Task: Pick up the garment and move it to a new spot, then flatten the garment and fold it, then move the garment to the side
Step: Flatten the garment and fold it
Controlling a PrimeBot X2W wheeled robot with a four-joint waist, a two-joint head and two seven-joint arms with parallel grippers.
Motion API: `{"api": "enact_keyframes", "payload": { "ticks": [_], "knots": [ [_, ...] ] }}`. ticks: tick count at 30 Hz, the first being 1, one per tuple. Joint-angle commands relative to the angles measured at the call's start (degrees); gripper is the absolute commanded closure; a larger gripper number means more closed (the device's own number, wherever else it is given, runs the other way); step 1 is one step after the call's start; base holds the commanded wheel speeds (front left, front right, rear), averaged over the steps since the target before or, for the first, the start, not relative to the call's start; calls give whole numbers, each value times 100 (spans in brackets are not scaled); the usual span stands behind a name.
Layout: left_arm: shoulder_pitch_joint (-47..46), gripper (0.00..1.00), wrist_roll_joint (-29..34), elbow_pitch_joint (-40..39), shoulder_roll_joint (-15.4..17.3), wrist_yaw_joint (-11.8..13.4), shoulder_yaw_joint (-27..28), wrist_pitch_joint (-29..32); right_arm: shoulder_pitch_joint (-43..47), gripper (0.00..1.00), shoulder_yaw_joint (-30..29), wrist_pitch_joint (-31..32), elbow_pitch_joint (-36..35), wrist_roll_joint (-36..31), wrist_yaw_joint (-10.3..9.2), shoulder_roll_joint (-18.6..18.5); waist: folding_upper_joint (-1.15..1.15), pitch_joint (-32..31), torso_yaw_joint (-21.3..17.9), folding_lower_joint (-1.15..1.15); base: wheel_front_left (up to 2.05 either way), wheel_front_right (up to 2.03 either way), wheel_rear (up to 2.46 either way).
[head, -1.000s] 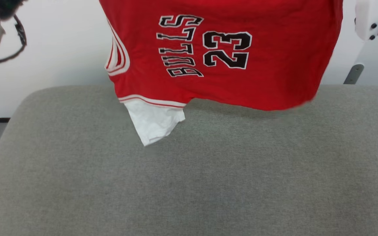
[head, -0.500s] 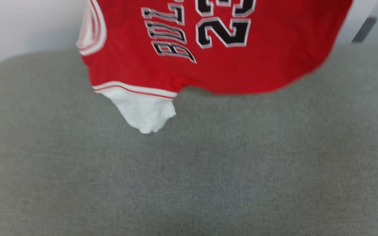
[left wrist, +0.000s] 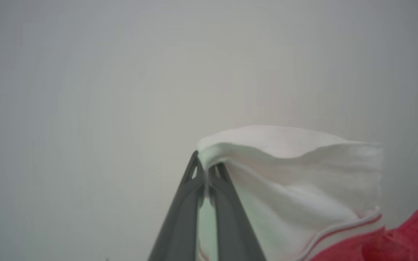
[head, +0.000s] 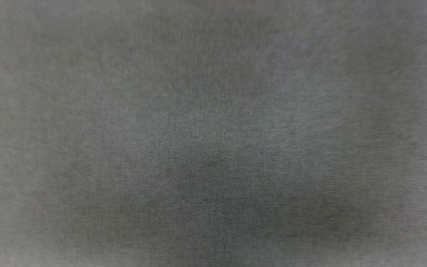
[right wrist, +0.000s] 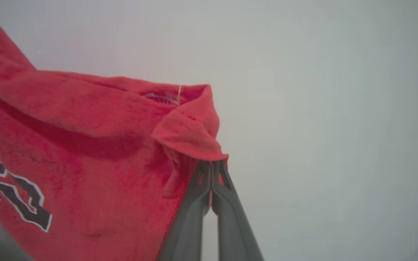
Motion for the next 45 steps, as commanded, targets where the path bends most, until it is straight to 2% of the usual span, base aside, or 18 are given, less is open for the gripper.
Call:
{"api": "enact_keyframes", "payload": {
  "ticks": [1,5,10,16,20,21,24,25,26,27,31,34,39,42,45],
  "knots": [
    [235,100,-38,103,-36,-102,-8,-78,179,100,-18,-37,126,-133,-6,34,0,973,299,0,0,0,0],
    [709,100,-185,254,-99,-290,36,-184,513,100,72,-56,305,-248,-6,68,0,936,475,0,0,0,0],
    [1386,100,-302,366,-107,-407,-67,-80,944,100,271,-42,411,-213,-6,45,0,698,601,0,0,0,0],
    [2437,100,-473,27,-54,-480,-479,538,1868,100,717,402,255,417,-6,-103,0,11,715,0,0,0,0],
    [3283,100,-723,-629,299,-470,-844,1123,2663,100,1179,905,-308,1096,-7,-462,0,-563,733,0,0,0,0],
    [3740,100,-815,-998,492,-472,-1044,1394,3192,100,1471,1228,-773,1579,-6,-708,0,-837,731,0,0,0,0],
    [4425,100,-946,-1509,890,-463,-1226,1747,3871,100,1841,1576,-1573,2188,-7,-1282,0,-1208,705,0,0,0,0],
    [4425,100,-946,-1509,890,-463,-1226,1747,3871,100,1841,1576,-1573,2188,-7,-1282,0,-1208,705,0,0,0,0],
    [4924,100,-1086,-1977,1175,-343,-1300,1970,4290,100,1991,1766,-2085,2546,-7,-1688,0,-1418,691,0,0,0,0],
    [4924,100,-1086,-1977,1175,-343,-1300,1970,4290,100,1991,1766,-2085,2546,-7,-1688,0,-1418,691,0,0,0,0],
    [5956,100,-1462,-3222,1851,193,-1359,2325,5133,100,2205,2099,-3047,3164,-7,-2366,0,-1741,650,0,0,0,0],
    [6778,100,-1796,-4414,2436,813,-1417,2560,5771,100,2292,2349,-3651,3511,-7,-2868,0,-1937,639,0,0,0,0],
    [8039,100,-2324,-6445,3340,1992,-1535,2693,6844,100,2261,2629,-4435,3969,-8,-3520,0,-2146,672,0,0,0,0],
    [8670,100,-2553,-7311,3733,2584,-1628,2665,7518,100,2177,2728,-4851,4270,-8,-3809,0,-2216,718,0,0,0,0],
    [9186,100,-2825,-7921,3960,3030,-1679,2600,8165,100,2023,2759,-5165,4433,-8,-4064,0,-2244,791,0,0,0,0]
  ]
}}
